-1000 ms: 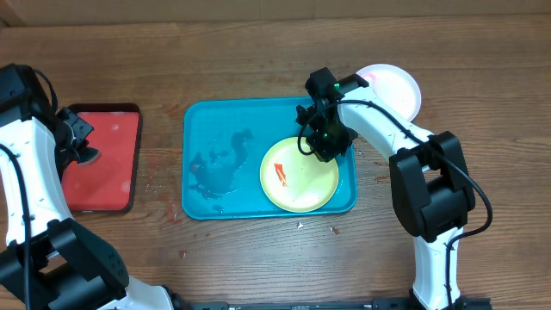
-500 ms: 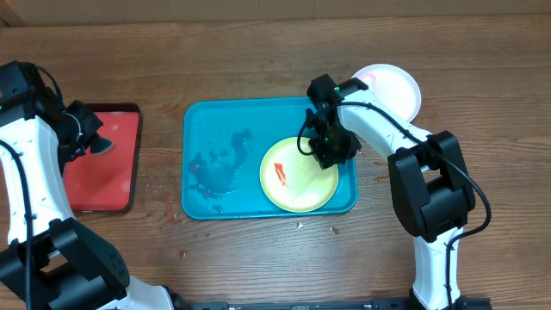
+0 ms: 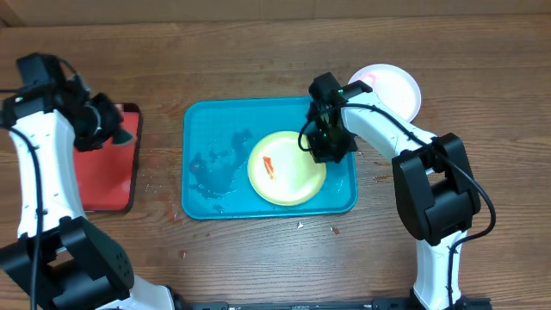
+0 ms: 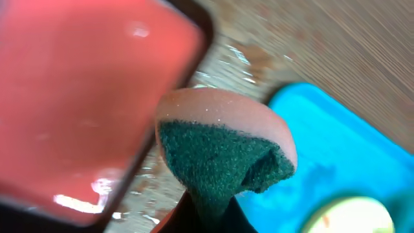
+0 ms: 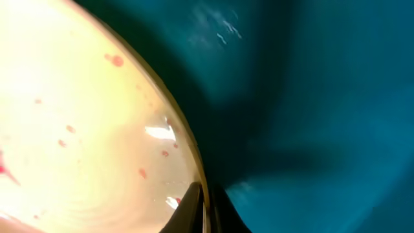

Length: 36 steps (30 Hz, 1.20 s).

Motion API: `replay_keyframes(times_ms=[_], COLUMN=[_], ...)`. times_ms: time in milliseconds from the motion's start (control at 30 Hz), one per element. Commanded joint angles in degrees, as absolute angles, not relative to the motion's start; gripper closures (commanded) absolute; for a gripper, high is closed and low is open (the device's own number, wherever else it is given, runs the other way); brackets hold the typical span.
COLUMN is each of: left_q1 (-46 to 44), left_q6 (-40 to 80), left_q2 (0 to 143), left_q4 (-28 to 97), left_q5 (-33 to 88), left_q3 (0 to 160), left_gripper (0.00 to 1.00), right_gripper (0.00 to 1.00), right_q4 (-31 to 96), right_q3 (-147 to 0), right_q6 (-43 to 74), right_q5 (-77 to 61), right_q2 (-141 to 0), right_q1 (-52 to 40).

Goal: Clean dirty plates on tray and stack at the side
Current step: 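Bring the sponge from the red tray to the yellow plate with the left gripper, then scrub the yellow plate with the sponge while the right gripper holds it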

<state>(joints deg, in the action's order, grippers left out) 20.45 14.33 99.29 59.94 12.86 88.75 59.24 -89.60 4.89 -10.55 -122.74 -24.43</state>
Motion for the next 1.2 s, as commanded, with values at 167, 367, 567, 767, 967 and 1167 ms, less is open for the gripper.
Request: replay_keyframes(times_ms=[167,367,567,767,967,1167], left_q1=[7.90,-1.43,-8.38,-13.82,-17.85,-20.80], left_q6=[11.79,12.49,15.86,18.76,24.51,26.76], left_q2=[99.70,100.09,100.95,105.10,111.66,116.53], left_q4=[59.00,55.99,51.92,47.83,44.91,41.89], left_q5=[17.63,17.58,17.43,17.47,17.47,17.58], left_q3=[87.66,85.23,82.46,80.55,80.55,80.55], left_gripper=[0.96,0.96,0.96,0.96,0.96,0.96], right_gripper=[0.89,0.73,0.74,0.93,0.96,0.96], right_q4=[50.94,52.05,56.49,55.51,54.57,54.11], right_q3=[-88.51,-88.58,-88.55,-88.55,-88.55,-88.55], right_q6=[10.57,11.49,13.78,15.05,17.82,21.10], right_q5=[-14.72,-14.48,-12.29,-12.27,-12.29,-12.29], right_q2=[-123.39,-123.39,-123.39,-123.39,-123.39,-123.39], right_q1=[-25.45,-25.34,-25.28,-25.45,-25.45,-25.45])
